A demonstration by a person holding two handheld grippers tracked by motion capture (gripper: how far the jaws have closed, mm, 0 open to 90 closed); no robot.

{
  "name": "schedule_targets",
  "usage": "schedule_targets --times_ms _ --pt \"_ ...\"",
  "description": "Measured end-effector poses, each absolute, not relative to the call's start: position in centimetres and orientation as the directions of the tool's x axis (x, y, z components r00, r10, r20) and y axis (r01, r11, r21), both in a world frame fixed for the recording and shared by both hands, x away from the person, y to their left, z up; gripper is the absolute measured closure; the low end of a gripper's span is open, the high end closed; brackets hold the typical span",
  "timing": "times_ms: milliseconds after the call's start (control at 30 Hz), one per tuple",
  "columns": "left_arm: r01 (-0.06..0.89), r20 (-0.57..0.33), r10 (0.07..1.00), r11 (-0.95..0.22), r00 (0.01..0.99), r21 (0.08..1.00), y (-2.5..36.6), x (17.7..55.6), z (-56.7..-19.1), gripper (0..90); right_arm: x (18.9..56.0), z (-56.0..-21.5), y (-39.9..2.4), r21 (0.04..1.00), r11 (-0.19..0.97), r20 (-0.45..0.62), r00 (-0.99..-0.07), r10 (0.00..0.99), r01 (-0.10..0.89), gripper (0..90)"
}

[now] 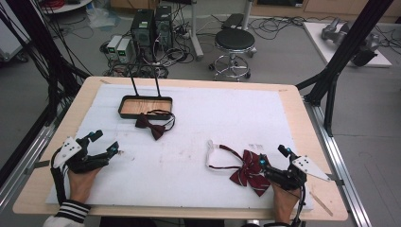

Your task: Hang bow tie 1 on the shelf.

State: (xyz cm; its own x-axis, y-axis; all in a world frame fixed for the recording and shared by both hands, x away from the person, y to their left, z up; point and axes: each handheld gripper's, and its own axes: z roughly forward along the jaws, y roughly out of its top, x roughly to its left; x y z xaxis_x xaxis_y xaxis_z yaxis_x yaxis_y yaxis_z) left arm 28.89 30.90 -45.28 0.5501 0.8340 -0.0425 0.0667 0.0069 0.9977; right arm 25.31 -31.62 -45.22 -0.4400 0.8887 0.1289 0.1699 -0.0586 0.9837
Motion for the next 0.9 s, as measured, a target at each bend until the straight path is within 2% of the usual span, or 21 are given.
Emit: schedule_targets --times_ms 700,900 --pt "0.066 -0.041 0.84 0.006 0.541 0.998 30.87 28.87 -45.28 16.3 25.46 -45.17 -31.65 0.982 -0.053 0.13 -0.452 0.883 0.18 10.5" --pt "0.065 -0.039 0.84 0.005 0.541 0.998 30.86 28.85 -45.28 16.3 25.66 -45.0 -31.57 0.976 -0.038 0.136 -0.465 0.875 0.214 10.5"
